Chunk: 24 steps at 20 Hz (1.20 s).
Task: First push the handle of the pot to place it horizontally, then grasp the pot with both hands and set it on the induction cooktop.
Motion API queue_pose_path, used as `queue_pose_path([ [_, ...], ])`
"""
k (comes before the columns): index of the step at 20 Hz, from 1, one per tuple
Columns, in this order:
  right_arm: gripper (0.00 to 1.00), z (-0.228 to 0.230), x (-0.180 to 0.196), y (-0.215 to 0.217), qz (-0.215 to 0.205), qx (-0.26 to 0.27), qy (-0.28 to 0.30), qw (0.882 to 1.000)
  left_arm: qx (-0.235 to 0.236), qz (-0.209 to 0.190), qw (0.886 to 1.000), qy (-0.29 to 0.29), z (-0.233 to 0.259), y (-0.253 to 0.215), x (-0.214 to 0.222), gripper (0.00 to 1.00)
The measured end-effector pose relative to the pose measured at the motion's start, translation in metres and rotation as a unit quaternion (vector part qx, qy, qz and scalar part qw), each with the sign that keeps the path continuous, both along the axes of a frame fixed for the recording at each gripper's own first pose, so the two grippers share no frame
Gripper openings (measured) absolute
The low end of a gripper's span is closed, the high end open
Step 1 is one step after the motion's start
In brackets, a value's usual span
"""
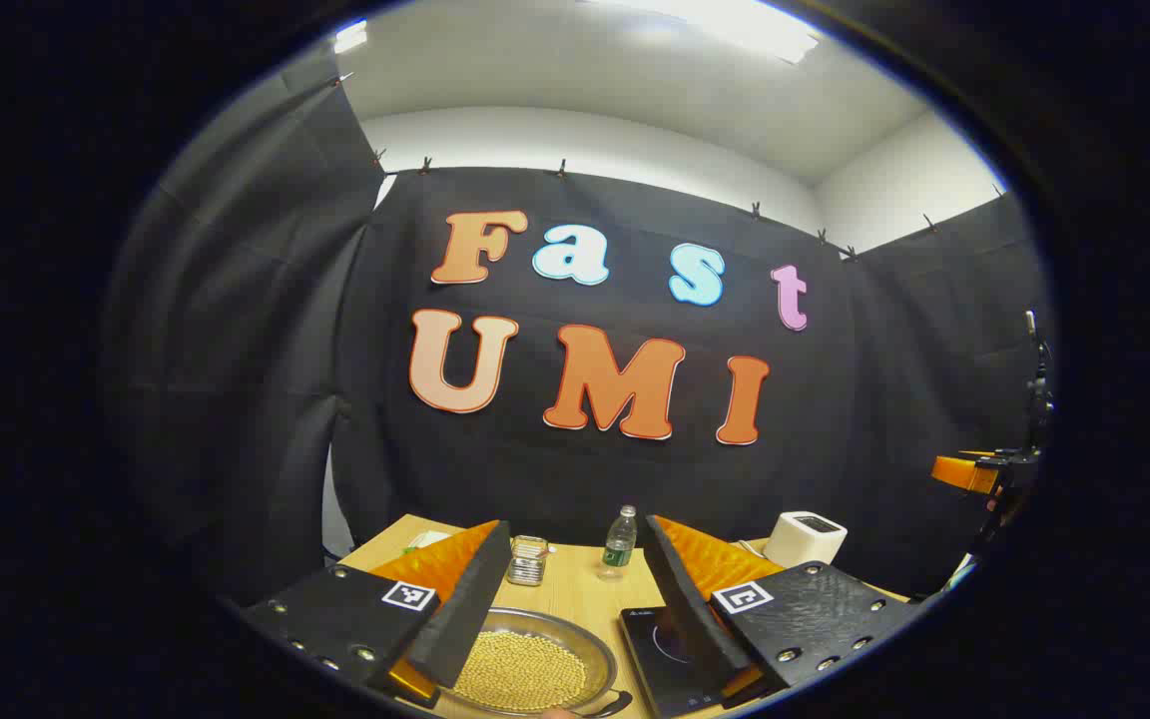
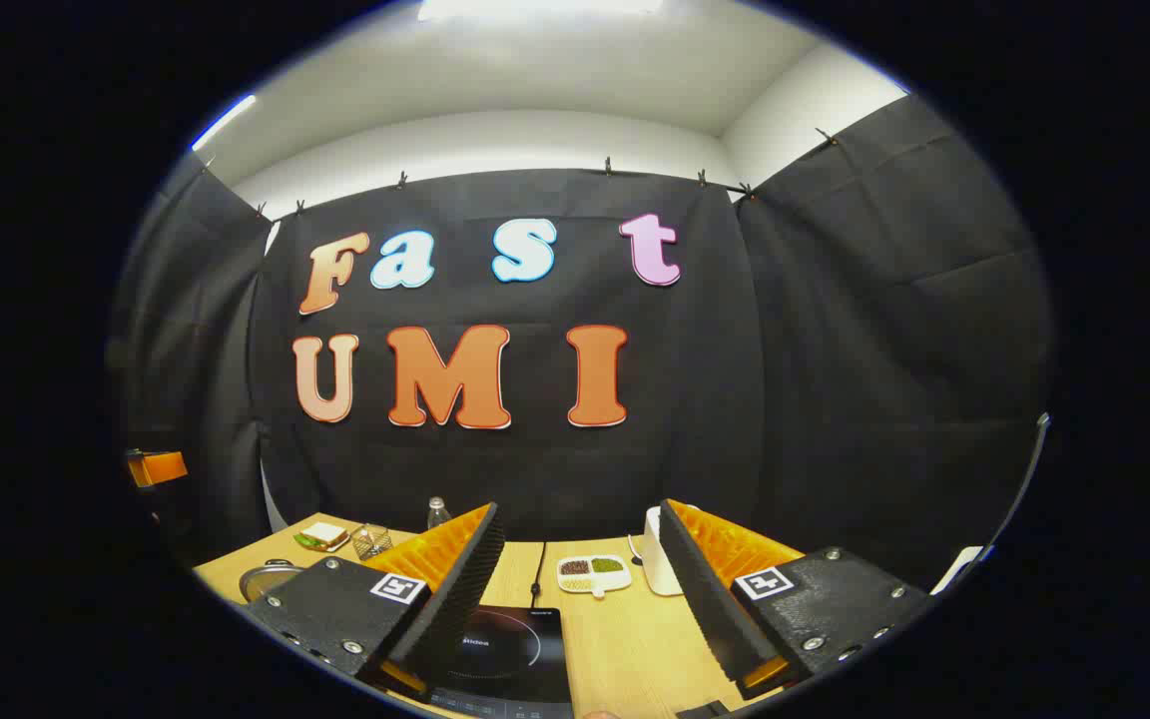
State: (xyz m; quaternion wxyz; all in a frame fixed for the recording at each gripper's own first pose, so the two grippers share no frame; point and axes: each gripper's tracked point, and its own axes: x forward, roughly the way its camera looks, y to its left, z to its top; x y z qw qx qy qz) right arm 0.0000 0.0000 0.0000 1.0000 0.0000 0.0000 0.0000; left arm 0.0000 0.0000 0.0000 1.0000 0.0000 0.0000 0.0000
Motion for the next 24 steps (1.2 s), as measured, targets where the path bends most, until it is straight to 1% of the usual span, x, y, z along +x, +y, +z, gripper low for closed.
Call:
queue_pose_path([
  [1, 0.97, -0.001, -0.001, -0.003, -0.004, -0.007, 0.001, 1.0, -0.008, -0.006, 1.0, -0.002, 0.0, -0.005, 0.001, 0.85],
  [2, 1.0, -0.003, -0.004, -0.004, -0.005, -0.011, 0.002, 1.0, -0.014, -0.011, 1.0, 0.0, -0.002, -0.01, 0.0, 0.85],
  [3, 0.97, -0.003, -0.006, -0.002, -0.001, -0.009, 0.003, 1.0, -0.012, -0.014, 1.0, 0.002, -0.003, -0.012, -0.001, 0.85],
  [4, 0.97, -0.005, -0.009, 0.001, 0.007, -0.005, 0.005, 1.0, -0.006, -0.014, 1.0, 0.002, -0.004, -0.01, -0.002, 0.85],
  [5, 0.97, -0.006, -0.012, 0.001, 0.009, -0.001, 0.008, 1.0, 0.003, -0.01, 1.0, 0.002, -0.003, -0.007, -0.001, 0.85],
  [8, 0.97, -0.003, -0.014, -0.003, 0.006, -0.007, 0.005, 1.0, 0.029, 0.022, 0.999, -0.011, 0.007, 0.006, -0.003, 0.85],
  [10, 0.97, -0.003, -0.018, 0.0, 0.008, -0.009, 0.003, 1.0, 0.042, 0.03, 0.999, -0.009, 0.006, 0.007, -0.006, 0.85],
  [14, 0.97, -0.006, -0.023, 0.005, 0.02, -0.002, 0.01, 1.0, 0.029, 0.023, 0.999, 0.012, -0.006, 0.003, -0.011, 0.85],
  [17, 0.97, -0.003, -0.025, 0.0, 0.013, -0.002, 0.006, 1.0, 0.042, 0.032, 0.999, 0.014, -0.005, 0.008, -0.013, 0.85],
  [20, 0.97, -0.001, -0.028, -0.001, 0.011, 0.001, 0.007, 1.0, 0.038, 0.019, 0.999, 0.01, -0.005, 0.0, -0.014, 0.85],
  [24, 0.97, -0.003, -0.027, -0.006, 0.007, 0.001, 0.005, 1.0, 0.038, 0.015, 0.999, 0.015, -0.01, 0.001, -0.012, 0.85],
])
